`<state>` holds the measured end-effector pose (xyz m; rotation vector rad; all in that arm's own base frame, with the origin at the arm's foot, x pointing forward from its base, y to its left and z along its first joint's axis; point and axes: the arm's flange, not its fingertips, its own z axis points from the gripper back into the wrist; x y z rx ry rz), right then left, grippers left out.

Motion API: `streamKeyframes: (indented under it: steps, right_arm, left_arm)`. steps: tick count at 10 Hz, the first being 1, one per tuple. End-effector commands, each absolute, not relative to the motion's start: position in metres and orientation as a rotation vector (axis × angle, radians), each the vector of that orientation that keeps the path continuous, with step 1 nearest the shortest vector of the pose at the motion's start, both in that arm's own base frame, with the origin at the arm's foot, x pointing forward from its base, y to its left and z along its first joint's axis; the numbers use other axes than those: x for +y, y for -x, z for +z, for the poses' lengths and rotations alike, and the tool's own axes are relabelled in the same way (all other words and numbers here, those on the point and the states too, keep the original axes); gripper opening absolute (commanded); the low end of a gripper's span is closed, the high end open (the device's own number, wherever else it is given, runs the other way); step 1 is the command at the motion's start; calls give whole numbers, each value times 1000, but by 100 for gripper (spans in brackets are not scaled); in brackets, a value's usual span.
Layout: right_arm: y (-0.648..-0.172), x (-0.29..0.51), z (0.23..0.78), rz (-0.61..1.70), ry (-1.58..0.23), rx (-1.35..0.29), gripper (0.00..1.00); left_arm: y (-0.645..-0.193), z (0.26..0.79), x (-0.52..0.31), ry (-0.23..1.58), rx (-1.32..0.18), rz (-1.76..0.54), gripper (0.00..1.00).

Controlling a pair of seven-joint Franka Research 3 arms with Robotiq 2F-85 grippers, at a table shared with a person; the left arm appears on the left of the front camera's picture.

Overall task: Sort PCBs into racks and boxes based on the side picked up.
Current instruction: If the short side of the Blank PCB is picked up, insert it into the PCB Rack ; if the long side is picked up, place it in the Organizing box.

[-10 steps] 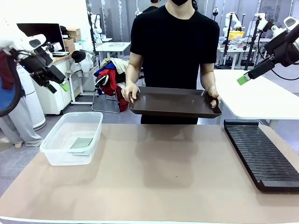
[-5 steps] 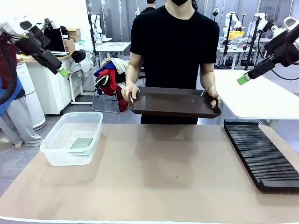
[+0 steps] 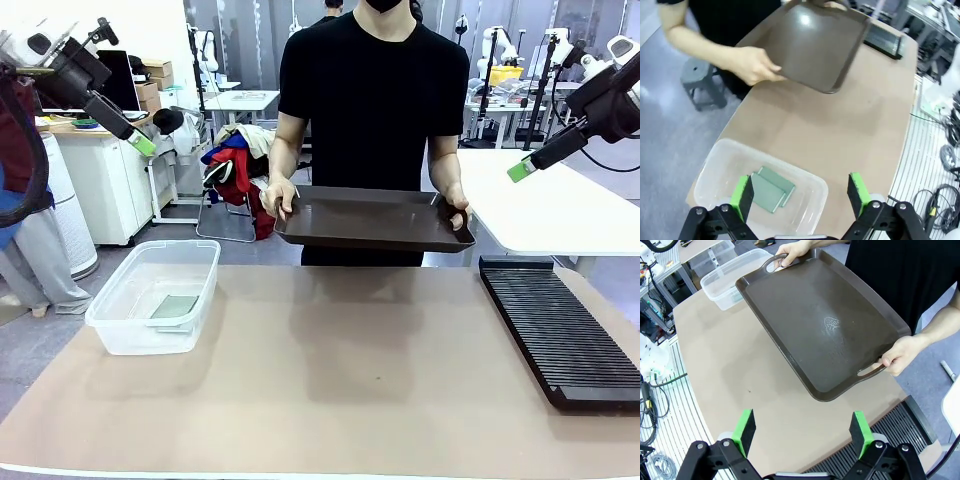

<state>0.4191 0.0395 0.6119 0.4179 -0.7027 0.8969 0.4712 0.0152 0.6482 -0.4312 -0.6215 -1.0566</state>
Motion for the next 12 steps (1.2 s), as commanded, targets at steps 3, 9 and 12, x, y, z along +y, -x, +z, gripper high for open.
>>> streamKeyframes:
  steps: [3,9,12]
  right_arm:
    - [-419,40,611,903,-436,-708,100]
    - [-419,40,611,903,-436,-708,100]
    - [-419,40,611,903,-436,-708,100]
  left_arm:
    - [-467,647,15,494,-656,-1178,100]
    - [-464,648,12,462,-620,-1167,100]
    - [-464,648,12,462,-620,-1167,100]
